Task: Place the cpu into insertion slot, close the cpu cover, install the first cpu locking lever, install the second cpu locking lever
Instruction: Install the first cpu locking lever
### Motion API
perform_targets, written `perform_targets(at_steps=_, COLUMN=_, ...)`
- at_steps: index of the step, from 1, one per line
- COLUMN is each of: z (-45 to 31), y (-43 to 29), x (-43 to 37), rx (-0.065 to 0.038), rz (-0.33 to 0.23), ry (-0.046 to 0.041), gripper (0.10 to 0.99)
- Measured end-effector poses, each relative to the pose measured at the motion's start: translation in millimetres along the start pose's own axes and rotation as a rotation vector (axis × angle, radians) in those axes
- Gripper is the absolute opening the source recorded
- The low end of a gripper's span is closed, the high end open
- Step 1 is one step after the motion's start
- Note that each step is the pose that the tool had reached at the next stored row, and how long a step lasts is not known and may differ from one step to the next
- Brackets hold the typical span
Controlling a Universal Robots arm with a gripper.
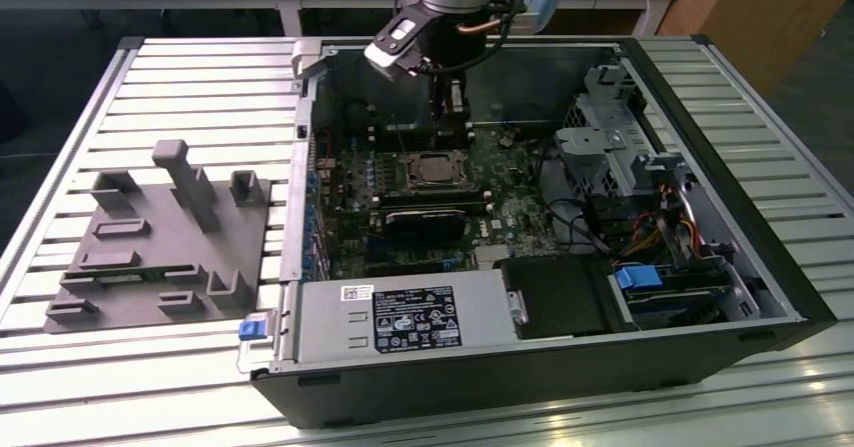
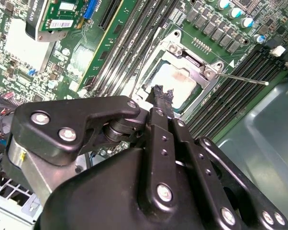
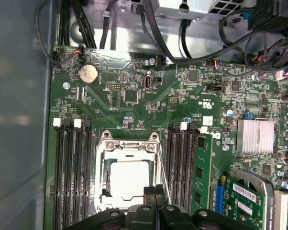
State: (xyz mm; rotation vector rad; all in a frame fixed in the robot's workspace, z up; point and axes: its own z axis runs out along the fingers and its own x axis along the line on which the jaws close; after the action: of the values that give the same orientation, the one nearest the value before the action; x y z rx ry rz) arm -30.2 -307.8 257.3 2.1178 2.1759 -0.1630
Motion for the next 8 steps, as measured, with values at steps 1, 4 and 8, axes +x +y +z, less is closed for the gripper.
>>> perform_targets(at_steps=1, z=-1.0, y=0.0, x=-0.2, rx=0.0, rz=0.0, ry=0.0, gripper=0.106)
perform_targets(at_steps=4, z=-1.4, y=0.0, x=-0.2, rx=-0.002, rz=-0.009, ry=0.0023, gripper=0.106)
perform_targets(at_steps=8, z=-1.4, y=0.0, x=-0.2, rx=-0.011, rz=-0.076, ry=0.0025, gripper=0.106)
